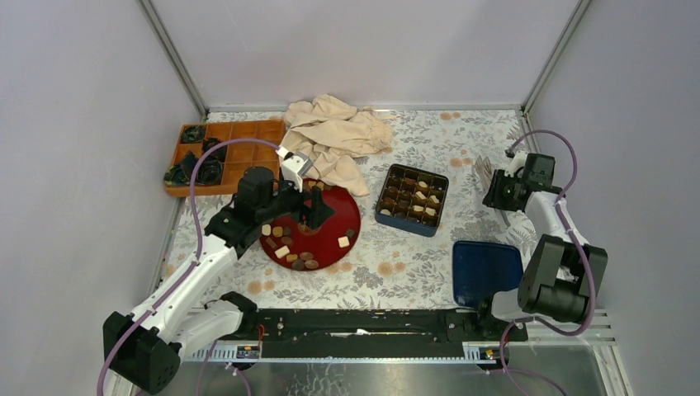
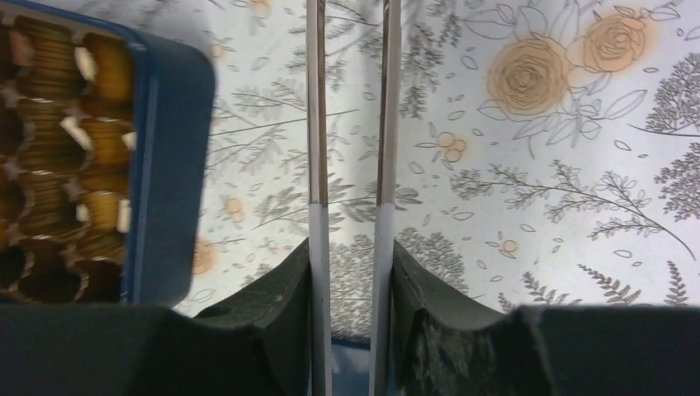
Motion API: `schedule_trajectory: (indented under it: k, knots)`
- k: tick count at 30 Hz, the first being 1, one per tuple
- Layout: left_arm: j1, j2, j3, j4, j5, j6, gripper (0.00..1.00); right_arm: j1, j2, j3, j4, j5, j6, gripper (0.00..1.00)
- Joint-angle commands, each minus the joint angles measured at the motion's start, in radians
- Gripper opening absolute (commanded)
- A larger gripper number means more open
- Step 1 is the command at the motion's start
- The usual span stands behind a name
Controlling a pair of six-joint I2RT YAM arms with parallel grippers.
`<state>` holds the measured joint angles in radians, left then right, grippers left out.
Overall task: Pack the chocolate
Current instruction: Place the clamp at the center of the board.
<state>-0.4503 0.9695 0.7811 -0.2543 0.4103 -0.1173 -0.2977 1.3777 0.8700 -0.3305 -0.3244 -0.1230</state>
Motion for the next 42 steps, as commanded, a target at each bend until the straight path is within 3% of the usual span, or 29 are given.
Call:
schedule_trajectory:
  k: [1,6,12,16,20,24,27,30,32,34,38,42]
  knots:
    - [0.008,-0.011,-0.005,-0.009,-0.011,0.0,0.91,-0.004,0.072,0.039,0.075,0.11,-0.044,0.4]
    - [0.01,-0.009,-0.005,-0.008,-0.008,-0.004,0.91,-0.004,0.187,0.081,0.075,0.169,-0.069,0.44]
    - [0.011,-0.009,-0.005,-0.008,-0.009,-0.008,0.9,-0.004,0.268,0.142,0.008,0.175,-0.091,0.65]
    - [0.01,-0.018,-0.009,-0.01,-0.015,-0.008,0.9,-0.004,0.175,0.149,-0.005,0.134,-0.11,0.81]
    - [0.012,-0.022,-0.011,-0.009,-0.022,-0.007,0.9,-0.003,0.005,0.109,0.0,-0.13,-0.177,0.88]
    - [0.012,-0.019,-0.011,-0.009,-0.028,-0.007,0.9,-0.003,-0.115,-0.008,0.187,-0.465,-0.127,0.99]
    - [0.012,-0.018,-0.013,-0.008,-0.035,-0.006,0.9,0.005,-0.077,-0.02,0.313,-0.572,0.012,0.99]
    - [0.012,-0.018,-0.014,-0.008,-0.044,-0.005,0.9,0.049,0.035,0.068,0.224,-0.424,0.085,0.89]
    - [0.011,-0.018,-0.013,-0.01,-0.046,-0.005,0.9,0.09,0.082,0.097,0.165,-0.275,0.082,0.77]
    - [0.013,-0.017,-0.013,-0.009,-0.043,-0.005,0.9,0.106,0.112,0.087,0.161,-0.234,0.114,0.7]
    - [0.019,-0.014,-0.01,-0.009,-0.04,-0.008,0.9,0.181,0.147,0.076,0.153,-0.225,0.136,0.7]
    - [0.022,-0.012,-0.013,-0.009,-0.043,-0.008,0.9,0.227,0.188,0.109,0.137,-0.116,0.133,0.69]
